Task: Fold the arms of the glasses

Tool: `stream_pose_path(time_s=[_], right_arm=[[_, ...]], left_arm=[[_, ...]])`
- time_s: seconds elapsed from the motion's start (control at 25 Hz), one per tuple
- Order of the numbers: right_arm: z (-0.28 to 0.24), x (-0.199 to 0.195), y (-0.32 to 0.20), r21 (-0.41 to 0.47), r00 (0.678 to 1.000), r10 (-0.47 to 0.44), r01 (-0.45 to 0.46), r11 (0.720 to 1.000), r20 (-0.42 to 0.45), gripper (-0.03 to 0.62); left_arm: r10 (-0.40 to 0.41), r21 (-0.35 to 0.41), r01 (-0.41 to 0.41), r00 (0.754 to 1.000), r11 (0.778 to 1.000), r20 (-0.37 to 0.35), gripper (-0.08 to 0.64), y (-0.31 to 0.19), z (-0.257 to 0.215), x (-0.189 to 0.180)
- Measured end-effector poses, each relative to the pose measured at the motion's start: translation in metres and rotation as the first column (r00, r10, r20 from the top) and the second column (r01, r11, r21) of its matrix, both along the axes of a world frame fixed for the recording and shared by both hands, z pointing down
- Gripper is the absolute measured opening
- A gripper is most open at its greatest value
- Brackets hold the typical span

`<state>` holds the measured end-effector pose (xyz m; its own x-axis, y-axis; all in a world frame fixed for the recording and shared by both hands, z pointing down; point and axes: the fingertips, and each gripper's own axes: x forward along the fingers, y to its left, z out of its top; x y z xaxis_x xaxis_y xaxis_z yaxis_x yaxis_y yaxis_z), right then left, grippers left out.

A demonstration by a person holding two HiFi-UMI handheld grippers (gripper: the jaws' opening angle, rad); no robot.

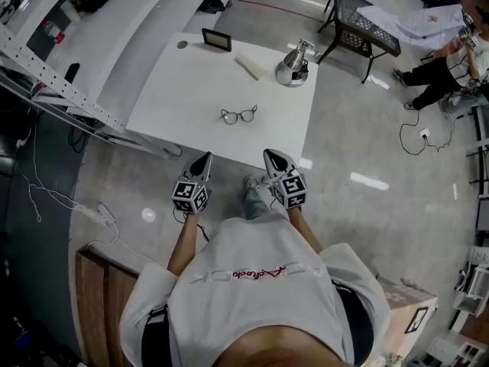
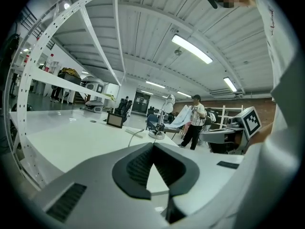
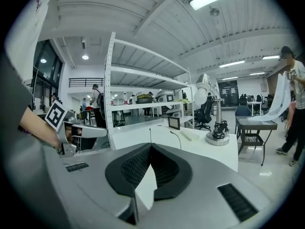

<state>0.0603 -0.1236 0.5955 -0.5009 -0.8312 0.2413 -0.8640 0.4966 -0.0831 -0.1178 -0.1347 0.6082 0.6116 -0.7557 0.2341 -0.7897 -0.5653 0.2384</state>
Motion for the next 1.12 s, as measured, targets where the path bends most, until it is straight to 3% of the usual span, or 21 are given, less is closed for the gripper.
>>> stream_pose_path(time_s=[0.16,0.56,1.12], right_arm=[[-0.006,0.003,-0.035,0.006,0.998,-0.02,0.02,1.0,0.052,-0.003],[-0.018,0.024,-0.115,0.024,0.995,-0.071,0.069,0.997,0.072,-0.003],[0.022,0.036,-0.152,-0.06,0.991,-0.095,0.101,0.993,0.091,-0.003]], left_arm=[[0.002,-0.025,-0.002,1.0,1.0,0.005,0.025,-0.024,0.006,0.012],[-0.055,-0.026,0.055,0.998,0.998,-0.006,0.025,-0.093,0.002,0.028],[-0.119,-0.118,0.124,0.992,0.985,0.049,0.025,-0.119,0.03,0.019]])
